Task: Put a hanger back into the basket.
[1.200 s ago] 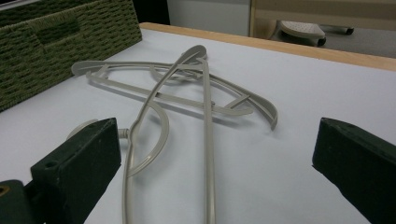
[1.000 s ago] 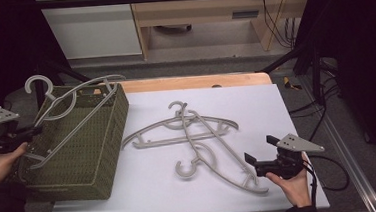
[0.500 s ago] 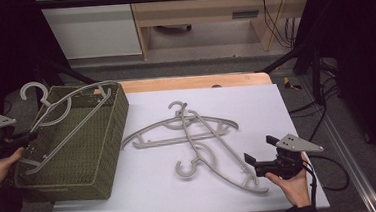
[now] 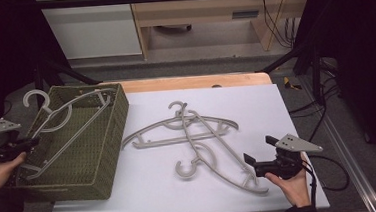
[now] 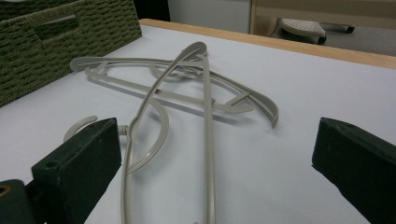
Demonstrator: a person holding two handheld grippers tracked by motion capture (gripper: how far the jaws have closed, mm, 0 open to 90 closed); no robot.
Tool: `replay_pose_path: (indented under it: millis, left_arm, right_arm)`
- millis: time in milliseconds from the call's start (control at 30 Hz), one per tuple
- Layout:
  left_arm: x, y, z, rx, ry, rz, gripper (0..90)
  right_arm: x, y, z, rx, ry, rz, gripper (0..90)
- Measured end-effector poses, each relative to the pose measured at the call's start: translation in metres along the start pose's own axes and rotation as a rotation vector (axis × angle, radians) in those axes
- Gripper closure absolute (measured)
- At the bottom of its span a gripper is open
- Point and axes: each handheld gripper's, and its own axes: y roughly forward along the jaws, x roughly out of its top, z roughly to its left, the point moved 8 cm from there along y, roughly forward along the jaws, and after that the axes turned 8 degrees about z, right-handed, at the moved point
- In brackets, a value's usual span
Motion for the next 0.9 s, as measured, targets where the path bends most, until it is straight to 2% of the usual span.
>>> replay_pose_path:
  millis: [67, 133, 333, 433, 533, 600, 767, 900]
  left_arm:
    - [0.000, 0.003, -0.003, -0.021, 0.002, -0.003, 82.3]
    - [0.001, 0.008, -0.007, -0.024, 0.004, 0.007, 82.3]
    - [-0.001, 0.028, -0.019, -0.026, 0.007, 0.086, 81.8]
    - [-0.004, 0.033, -0.021, -0.048, -0.024, 0.131, 81.7]
    - [-0.007, 0.035, -0.018, -0.064, -0.058, 0.151, 80.8]
    - [-0.007, 0.035, -0.018, -0.058, -0.057, 0.150, 80.7]
    - [-0.009, 0.037, -0.016, -0.043, -0.066, 0.186, 77.3]
    - [-0.008, 0.033, -0.018, -0.061, -0.065, 0.168, 79.4]
  right_arm:
    - [0.000, 0.000, 0.000, -0.001, 0.004, -0.002, 1.6]
    - [0.000, 0.000, 0.000, -0.002, 0.003, -0.001, 1.6]
    - [0.000, 0.000, 0.000, -0.003, -0.003, -0.004, 1.6]
    - [0.001, -0.001, 0.000, -0.004, -0.005, -0.006, 1.9]
    - [0.001, 0.000, 0.000, -0.007, -0.006, -0.009, 2.1]
    - [0.001, -0.001, 0.000, -0.005, -0.003, -0.009, 2.1]
    - [0.002, -0.002, 0.000, -0.009, -0.004, -0.013, 2.4]
    - [0.002, -0.002, 0.000, -0.008, -0.007, -0.011, 2.4]
